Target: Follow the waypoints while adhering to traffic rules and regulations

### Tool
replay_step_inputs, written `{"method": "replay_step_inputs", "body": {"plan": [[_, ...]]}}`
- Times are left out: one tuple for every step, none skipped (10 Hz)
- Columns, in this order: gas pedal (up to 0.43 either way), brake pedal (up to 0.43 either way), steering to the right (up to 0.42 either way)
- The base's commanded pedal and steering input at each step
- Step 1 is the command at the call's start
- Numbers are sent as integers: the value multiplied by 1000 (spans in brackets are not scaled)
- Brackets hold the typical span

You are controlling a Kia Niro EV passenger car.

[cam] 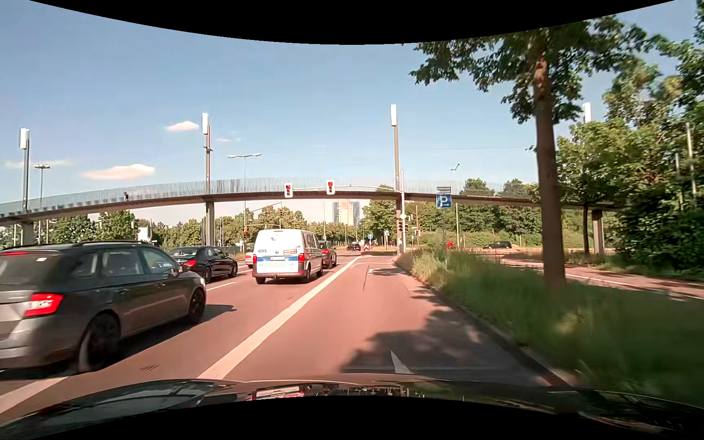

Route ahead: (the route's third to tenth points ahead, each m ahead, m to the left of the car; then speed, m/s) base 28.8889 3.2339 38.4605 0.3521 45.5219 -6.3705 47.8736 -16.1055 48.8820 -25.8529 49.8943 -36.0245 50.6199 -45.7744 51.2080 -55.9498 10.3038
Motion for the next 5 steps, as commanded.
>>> {"method": "replay_step_inputs", "body": {"plan": [[0, 189, 1], [0, 189, 0], [0, 189, 0], [0, 183, 0], [0, 171, 0]]}}
